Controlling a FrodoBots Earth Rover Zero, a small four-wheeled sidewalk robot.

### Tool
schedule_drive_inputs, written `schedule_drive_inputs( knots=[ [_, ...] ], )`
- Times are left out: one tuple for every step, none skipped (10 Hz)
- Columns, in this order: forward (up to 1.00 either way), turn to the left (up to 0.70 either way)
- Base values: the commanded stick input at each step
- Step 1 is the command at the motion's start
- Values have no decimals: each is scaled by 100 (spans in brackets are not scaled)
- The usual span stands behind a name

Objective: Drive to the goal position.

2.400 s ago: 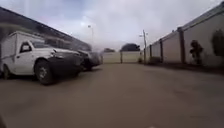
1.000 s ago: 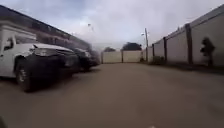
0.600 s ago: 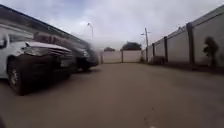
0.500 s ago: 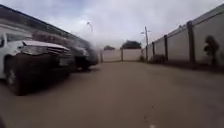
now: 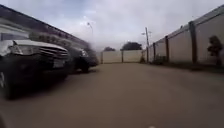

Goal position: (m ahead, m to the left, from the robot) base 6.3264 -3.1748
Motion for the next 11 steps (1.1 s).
schedule_drive_inputs(
  knots=[
    [50,0],
    [50,0],
    [50,0],
    [50,0],
    [50,0],
    [50,0],
    [50,0],
    [50,0],
    [50,0],
    [50,0],
    [50,0]
  ],
)
